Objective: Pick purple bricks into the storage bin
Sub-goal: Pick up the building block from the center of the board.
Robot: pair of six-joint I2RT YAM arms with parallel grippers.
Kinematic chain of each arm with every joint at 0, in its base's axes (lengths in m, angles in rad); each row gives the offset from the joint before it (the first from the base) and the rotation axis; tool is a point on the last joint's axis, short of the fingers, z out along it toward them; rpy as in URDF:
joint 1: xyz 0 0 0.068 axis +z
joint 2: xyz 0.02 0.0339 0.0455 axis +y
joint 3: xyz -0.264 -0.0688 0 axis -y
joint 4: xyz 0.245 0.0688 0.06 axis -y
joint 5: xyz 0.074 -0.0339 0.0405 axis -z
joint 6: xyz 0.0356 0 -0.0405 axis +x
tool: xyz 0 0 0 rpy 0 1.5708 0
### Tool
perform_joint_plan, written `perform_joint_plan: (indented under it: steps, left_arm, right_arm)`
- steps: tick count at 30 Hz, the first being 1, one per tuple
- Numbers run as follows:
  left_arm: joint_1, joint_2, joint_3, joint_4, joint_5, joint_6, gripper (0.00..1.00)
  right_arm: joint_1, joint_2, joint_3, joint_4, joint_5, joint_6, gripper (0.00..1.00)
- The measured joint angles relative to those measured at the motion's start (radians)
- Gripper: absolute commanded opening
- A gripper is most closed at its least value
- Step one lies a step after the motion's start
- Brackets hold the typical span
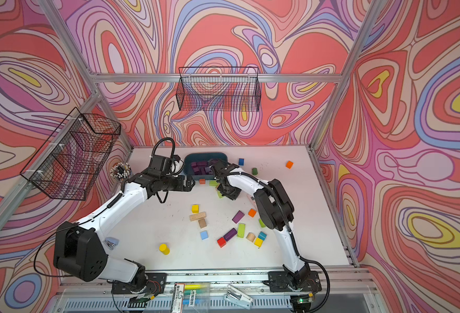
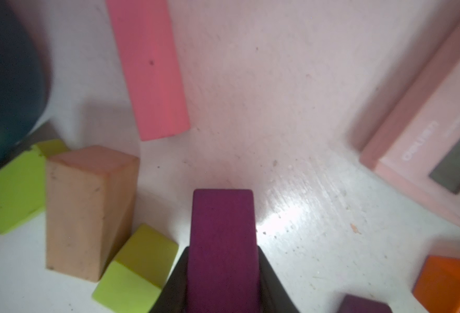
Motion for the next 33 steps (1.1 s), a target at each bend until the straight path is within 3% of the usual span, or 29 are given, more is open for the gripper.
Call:
perform_joint_plan:
  steps: [18,33]
  left_arm:
    - [0.000,0.000,0.000,0.000,-0.003,0.000,1.00]
    - [0.000,0.000,0.000,-0.001,-0.046,0.008,1.00]
  right_arm:
    - [0.053,-0.037,0.109,0.005,0.170,-0.124,0.25]
    - [0.053,-0.041,0.214,0.114,0.198,-0.253,0.24]
